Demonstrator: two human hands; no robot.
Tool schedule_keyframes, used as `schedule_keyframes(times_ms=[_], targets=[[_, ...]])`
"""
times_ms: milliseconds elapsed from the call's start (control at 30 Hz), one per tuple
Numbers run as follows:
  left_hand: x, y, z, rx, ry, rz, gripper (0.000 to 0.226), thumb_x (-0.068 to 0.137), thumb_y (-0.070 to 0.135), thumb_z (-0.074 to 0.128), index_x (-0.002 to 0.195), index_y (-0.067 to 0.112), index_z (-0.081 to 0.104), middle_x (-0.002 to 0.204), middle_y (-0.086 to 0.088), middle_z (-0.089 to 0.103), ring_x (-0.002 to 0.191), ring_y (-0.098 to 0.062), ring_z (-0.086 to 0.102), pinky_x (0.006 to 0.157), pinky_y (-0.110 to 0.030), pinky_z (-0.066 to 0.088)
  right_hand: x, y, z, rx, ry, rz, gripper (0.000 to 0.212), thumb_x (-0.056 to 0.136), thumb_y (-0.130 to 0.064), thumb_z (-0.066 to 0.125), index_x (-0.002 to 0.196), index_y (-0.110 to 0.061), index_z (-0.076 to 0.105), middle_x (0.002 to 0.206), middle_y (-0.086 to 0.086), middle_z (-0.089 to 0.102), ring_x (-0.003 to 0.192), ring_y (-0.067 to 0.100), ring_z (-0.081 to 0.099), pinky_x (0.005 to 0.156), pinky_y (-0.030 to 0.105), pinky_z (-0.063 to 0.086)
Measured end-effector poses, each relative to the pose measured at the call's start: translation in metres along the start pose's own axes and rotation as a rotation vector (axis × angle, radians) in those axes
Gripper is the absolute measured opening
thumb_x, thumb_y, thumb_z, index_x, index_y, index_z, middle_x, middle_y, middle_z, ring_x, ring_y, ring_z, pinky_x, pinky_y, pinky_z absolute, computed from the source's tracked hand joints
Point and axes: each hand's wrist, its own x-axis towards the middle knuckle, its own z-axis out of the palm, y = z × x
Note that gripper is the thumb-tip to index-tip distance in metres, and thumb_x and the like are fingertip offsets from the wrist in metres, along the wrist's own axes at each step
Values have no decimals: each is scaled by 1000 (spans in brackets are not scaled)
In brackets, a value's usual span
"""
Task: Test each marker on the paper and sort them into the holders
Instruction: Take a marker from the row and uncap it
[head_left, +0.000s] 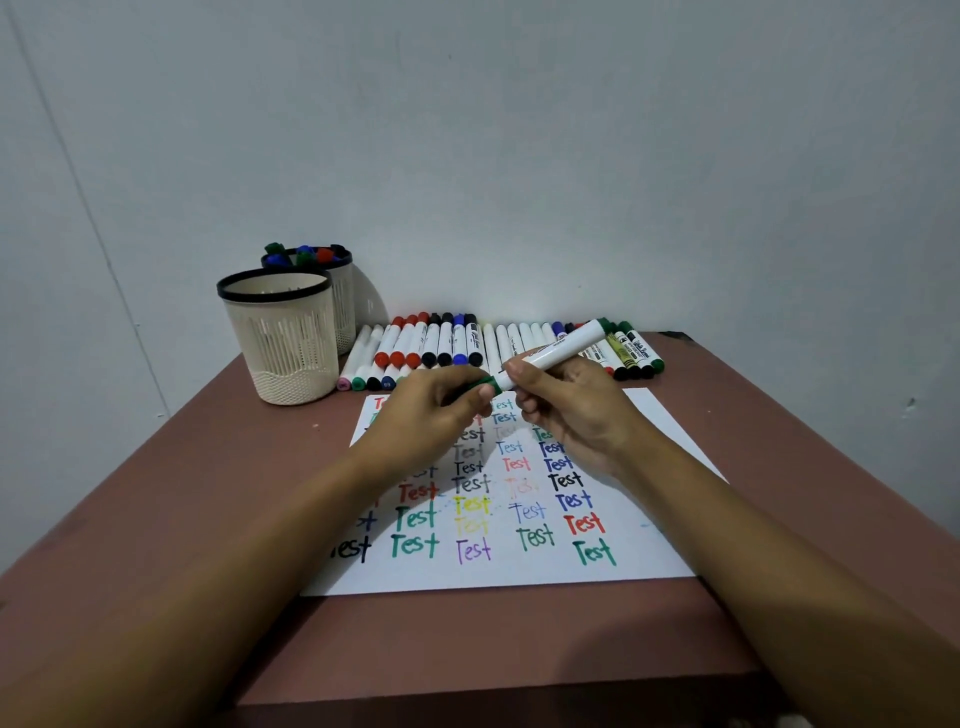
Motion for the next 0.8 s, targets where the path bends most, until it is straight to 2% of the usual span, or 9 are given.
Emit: schedule_keyframes(times_ms=[67,167,333,467,567,633,700,733,800], targets=[[-1,0,-1,-78,-27,-40,16,94,16,51,91,11,66,66,6,58,58,-7,45,57,-21,37,0,1,0,-4,-19,9,5,87,-10,62,83,-7,65,61,-1,55,56,6,49,53,15,44],[-3,2,0,-171,-51,-77,16,95,12,50,89,13,65,66,4,58,54,-4,43,53,-15,36,-2,3,0,8,-52,14,4,87,-9,61,85,-7,64,63,-1,55,57,6,50,54,14,45],[1,3,3,-243,-34,-140,15,94,14,52,88,10,66,64,7,60,57,-7,46,55,-18,39,0,0,-2,-15,-39,-8,6,87,-13,62,85,-7,64,62,0,54,56,7,50,53,16,45],[7,1,-1,-515,66,-244,10,90,11,57,90,8,66,66,2,56,59,-7,49,56,-18,45,2,-1,0,84,33,29,11,84,-19,66,86,-9,66,64,2,55,57,10,50,52,17,45],[10,1,-16,-593,184,-236,8,88,9,57,90,9,65,64,4,54,59,-7,52,59,-18,48,2,-4,-8,176,142,16,22,83,-31,64,89,-10,65,64,2,57,58,11,54,54,21,48],[13,2,-31,-559,303,-204,6,87,10,59,89,11,64,68,5,59,65,-8,57,63,-21,49,3,1,-14,-110,265,-41,26,91,-34,59,95,-9,66,71,3,59,67,15,56,63,25,48],[21,6,-50,-447,402,-182,5,87,12,60,92,11,63,85,-4,65,79,-14,64,70,-23,51,3,12,-20,-659,302,-148,27,95,-30,55,106,-8,66,91,4,63,88,18,58,78,29,47],[26,8,-60,-387,442,-173,9,88,13,60,96,9,62,91,-7,66,85,-17,66,73,-24,52,2,18,-22,-890,259,-188,30,95,-29,54,115,-9,64,103,5,62,99,19,57,85,28,45],[39,14,-83,-252,508,-148,13,88,12,60,99,6,61,90,-7,65,88,-21,66,75,-26,55,1,28,-25,-1147,118,-211,35,95,-28,55,123,-10,61,119,7,57,113,19,52,88,22,38]])
